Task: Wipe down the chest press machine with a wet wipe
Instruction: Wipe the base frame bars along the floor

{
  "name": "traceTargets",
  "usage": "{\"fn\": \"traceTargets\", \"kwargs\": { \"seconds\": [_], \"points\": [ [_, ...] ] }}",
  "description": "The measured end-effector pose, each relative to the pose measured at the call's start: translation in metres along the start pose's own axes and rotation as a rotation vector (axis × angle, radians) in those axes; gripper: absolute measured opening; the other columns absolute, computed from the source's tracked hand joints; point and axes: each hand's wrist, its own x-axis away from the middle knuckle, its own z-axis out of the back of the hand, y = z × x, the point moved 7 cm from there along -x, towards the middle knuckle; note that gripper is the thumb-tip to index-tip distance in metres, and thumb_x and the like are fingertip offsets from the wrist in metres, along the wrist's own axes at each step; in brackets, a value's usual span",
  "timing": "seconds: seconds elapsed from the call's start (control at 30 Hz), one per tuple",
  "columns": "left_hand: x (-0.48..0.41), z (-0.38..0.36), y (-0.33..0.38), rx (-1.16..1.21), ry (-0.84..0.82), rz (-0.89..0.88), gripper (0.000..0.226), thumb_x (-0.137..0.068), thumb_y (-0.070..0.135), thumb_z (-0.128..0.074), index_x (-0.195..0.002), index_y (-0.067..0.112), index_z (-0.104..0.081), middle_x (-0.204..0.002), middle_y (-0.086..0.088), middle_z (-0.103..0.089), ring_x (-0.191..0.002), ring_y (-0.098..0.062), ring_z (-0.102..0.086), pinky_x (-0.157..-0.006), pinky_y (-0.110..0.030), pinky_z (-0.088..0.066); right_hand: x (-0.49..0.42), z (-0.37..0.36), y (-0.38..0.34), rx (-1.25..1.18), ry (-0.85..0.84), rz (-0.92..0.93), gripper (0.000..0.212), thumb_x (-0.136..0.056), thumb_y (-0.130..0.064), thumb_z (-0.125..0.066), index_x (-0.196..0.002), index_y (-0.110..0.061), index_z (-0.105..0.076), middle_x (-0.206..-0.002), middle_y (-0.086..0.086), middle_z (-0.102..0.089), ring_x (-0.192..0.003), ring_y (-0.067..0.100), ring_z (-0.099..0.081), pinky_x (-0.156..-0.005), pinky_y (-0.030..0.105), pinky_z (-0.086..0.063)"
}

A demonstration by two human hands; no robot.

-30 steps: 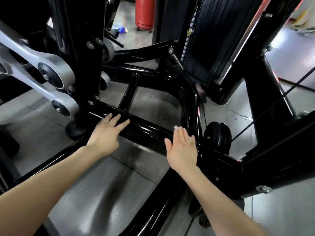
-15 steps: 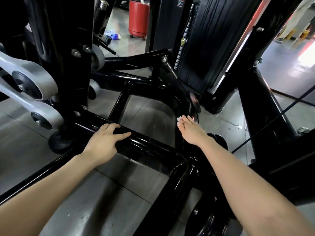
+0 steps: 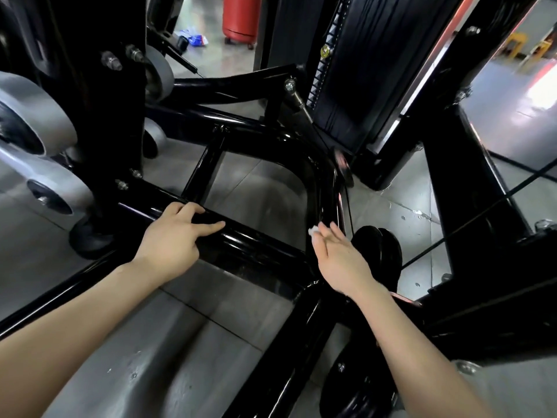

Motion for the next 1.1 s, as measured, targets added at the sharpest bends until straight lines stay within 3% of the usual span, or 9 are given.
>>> {"fn": "traceTargets", "kwargs": {
  "seconds": [0.17, 0.33, 0.5, 0.67, 0.77, 0.87, 0.97, 1.0, 1.1],
  "points": [
    [0.003, -0.003, -0.003, 0.013, -0.021, -0.058, 0.074, -0.076, -0.008, -0.046, -0.134, 0.038, -0.047, -0.142, -0.003, -0.039, -0.128, -0.024, -0.029, -0.095, -0.032, -0.044, -0.098, 0.010, 0.017, -0.006, -0.007, -0.093, 0.052, -0.101, -0.024, -0.009, -0.142, -0.010, -0.035, -0.158, 0.004, -0.015, -0.147, 0.021, -0.002, -0.119, 0.042, -0.009],
    [0.004, -0.005, -0.002, 0.037, -0.054, -0.071, 0.081, -0.073, -0.009, -0.045, -0.139, 0.039, -0.039, -0.147, 0.000, -0.030, -0.136, -0.020, -0.021, -0.103, -0.026, -0.033, -0.157, 0.035, 0.036, -0.083, -0.078, -0.070, 0.048, -0.105, -0.024, -0.010, -0.149, -0.013, -0.025, -0.160, 0.004, -0.008, -0.147, 0.020, 0.002, -0.116, 0.033, -0.004],
    [0.006, -0.005, -0.001, 0.067, -0.036, -0.045, 0.083, -0.069, -0.011, -0.046, -0.135, 0.038, -0.045, -0.145, -0.002, -0.035, -0.135, -0.023, -0.024, -0.103, -0.029, -0.036, -0.138, 0.039, 0.036, -0.324, 0.000, -0.097, 0.048, -0.105, -0.032, -0.011, -0.149, -0.021, -0.025, -0.159, -0.002, -0.011, -0.146, 0.013, 0.001, -0.115, 0.029, -0.004],
    [0.003, -0.003, 0.002, 0.012, -0.105, -0.027, 0.082, -0.075, -0.005, -0.043, -0.140, 0.044, -0.032, -0.148, 0.003, -0.024, -0.135, -0.017, -0.016, -0.106, -0.026, -0.032, -0.066, 0.025, 0.031, -0.586, 0.095, -0.172, 0.050, -0.104, -0.039, -0.012, -0.151, -0.023, -0.016, -0.159, -0.005, -0.012, -0.146, 0.017, -0.010, -0.115, 0.034, -0.010],
    [0.004, 0.000, 0.005, -0.020, -0.131, -0.009, 0.082, -0.077, -0.004, -0.042, -0.142, 0.044, -0.029, -0.149, 0.003, -0.022, -0.135, -0.017, -0.015, -0.106, -0.024, -0.031, -0.023, 0.011, 0.014, -0.420, 0.057, -0.085, 0.057, -0.099, -0.048, -0.016, -0.150, -0.023, -0.019, -0.158, -0.004, -0.014, -0.146, 0.014, -0.007, -0.115, 0.036, -0.014],
    [0.009, -0.003, 0.009, -0.034, -0.146, 0.016, 0.082, -0.078, -0.004, -0.042, -0.144, 0.041, -0.024, -0.153, 0.000, -0.016, -0.141, -0.020, -0.009, -0.112, -0.028, -0.026, 0.022, -0.010, 0.003, -0.212, -0.028, -0.037, 0.064, -0.097, -0.055, -0.015, -0.152, -0.021, -0.015, -0.159, -0.005, -0.008, -0.146, 0.011, 0.004, -0.117, 0.031, -0.004],
    [0.016, -0.007, 0.014, 0.006, -0.182, 0.087, 0.083, -0.079, -0.006, -0.039, -0.146, 0.038, -0.018, -0.157, -0.001, -0.004, -0.145, -0.019, 0.003, -0.115, -0.028, -0.021, 0.065, -0.020, -0.013, -0.073, 0.039, -0.003, 0.085, -0.085, -0.064, 0.004, -0.152, -0.012, -0.006, -0.160, 0.001, -0.005, -0.147, 0.015, 0.002, -0.117, 0.030, 0.002],
    [0.019, -0.006, 0.017, 0.014, -0.188, 0.100, 0.083, -0.079, -0.006, -0.039, -0.147, 0.038, -0.018, -0.158, -0.001, -0.002, -0.145, -0.019, 0.004, -0.116, -0.027, -0.019, 0.072, -0.023, -0.019, -0.040, 0.086, 0.001, 0.090, -0.082, -0.063, 0.010, -0.151, -0.008, -0.008, -0.159, 0.004, -0.009, -0.147, 0.017, -0.004, -0.118, 0.033, -0.001],
    [0.026, -0.002, 0.022, 0.030, -0.200, 0.129, 0.079, -0.080, -0.006, -0.039, -0.146, 0.034, -0.024, -0.158, -0.001, -0.008, -0.145, -0.021, -0.003, -0.116, -0.027, -0.013, 0.067, -0.021, -0.042, -0.023, 0.214, 0.050, 0.084, -0.095, -0.053, 0.007, -0.141, 0.002, -0.038, -0.148, 0.014, -0.039, -0.136, 0.027, -0.038, -0.112, 0.043, -0.023]
  ]
}}
